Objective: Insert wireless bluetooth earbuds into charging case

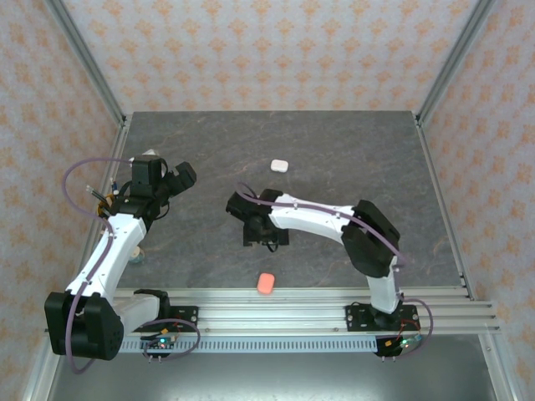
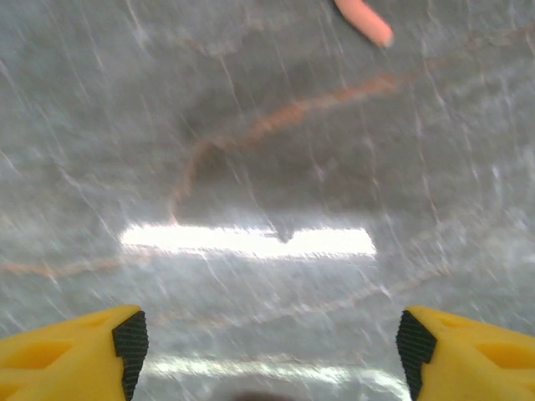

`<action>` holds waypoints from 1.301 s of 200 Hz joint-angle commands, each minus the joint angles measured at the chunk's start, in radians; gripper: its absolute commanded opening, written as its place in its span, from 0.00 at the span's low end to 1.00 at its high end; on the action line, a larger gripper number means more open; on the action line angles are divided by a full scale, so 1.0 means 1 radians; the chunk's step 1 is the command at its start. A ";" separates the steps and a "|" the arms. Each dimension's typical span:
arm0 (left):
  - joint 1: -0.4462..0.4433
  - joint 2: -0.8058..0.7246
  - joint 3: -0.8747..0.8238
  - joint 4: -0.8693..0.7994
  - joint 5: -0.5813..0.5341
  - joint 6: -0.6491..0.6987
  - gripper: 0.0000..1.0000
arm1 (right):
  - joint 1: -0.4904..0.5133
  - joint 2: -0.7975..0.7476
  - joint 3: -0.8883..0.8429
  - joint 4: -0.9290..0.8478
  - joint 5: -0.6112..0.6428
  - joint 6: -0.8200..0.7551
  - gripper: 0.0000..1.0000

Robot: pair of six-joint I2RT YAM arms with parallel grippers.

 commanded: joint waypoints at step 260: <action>0.009 0.029 -0.008 0.025 0.092 0.005 1.00 | 0.210 0.045 -0.195 0.105 -0.128 0.356 0.69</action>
